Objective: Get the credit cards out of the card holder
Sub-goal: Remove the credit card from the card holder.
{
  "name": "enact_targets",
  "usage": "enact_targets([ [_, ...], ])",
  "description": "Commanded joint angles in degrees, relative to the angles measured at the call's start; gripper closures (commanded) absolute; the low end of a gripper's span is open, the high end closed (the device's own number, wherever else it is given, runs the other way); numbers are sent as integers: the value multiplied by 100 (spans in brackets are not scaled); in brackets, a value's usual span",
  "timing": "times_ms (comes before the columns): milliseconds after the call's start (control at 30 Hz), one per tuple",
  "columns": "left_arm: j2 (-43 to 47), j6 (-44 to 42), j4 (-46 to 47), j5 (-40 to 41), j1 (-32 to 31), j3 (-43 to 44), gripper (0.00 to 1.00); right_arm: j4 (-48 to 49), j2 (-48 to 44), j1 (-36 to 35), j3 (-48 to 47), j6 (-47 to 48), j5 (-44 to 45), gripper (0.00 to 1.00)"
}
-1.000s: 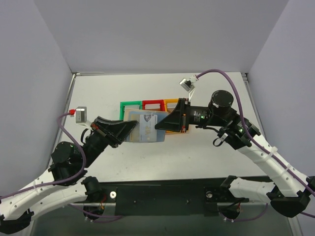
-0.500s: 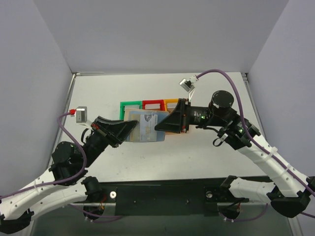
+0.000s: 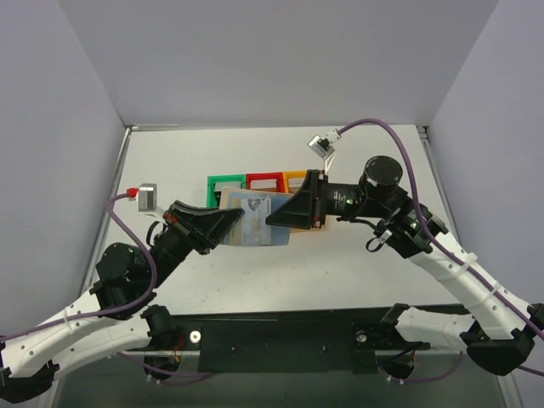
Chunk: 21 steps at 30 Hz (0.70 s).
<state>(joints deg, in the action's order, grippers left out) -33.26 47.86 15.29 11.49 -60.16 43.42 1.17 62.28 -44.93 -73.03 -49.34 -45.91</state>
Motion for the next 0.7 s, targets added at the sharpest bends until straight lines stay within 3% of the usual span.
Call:
enact_targets([
  [0, 3, 40, 475, -85, 13, 35, 100, 402, 30, 19, 35, -40, -190, 80],
  [167, 30, 31, 457, -59, 13, 44, 100, 402, 38, 37, 61, -49, -190, 100],
  [667, 170, -57, 299, 91, 13, 79, 100, 375, -146, 142, 193, -32, -190, 100],
])
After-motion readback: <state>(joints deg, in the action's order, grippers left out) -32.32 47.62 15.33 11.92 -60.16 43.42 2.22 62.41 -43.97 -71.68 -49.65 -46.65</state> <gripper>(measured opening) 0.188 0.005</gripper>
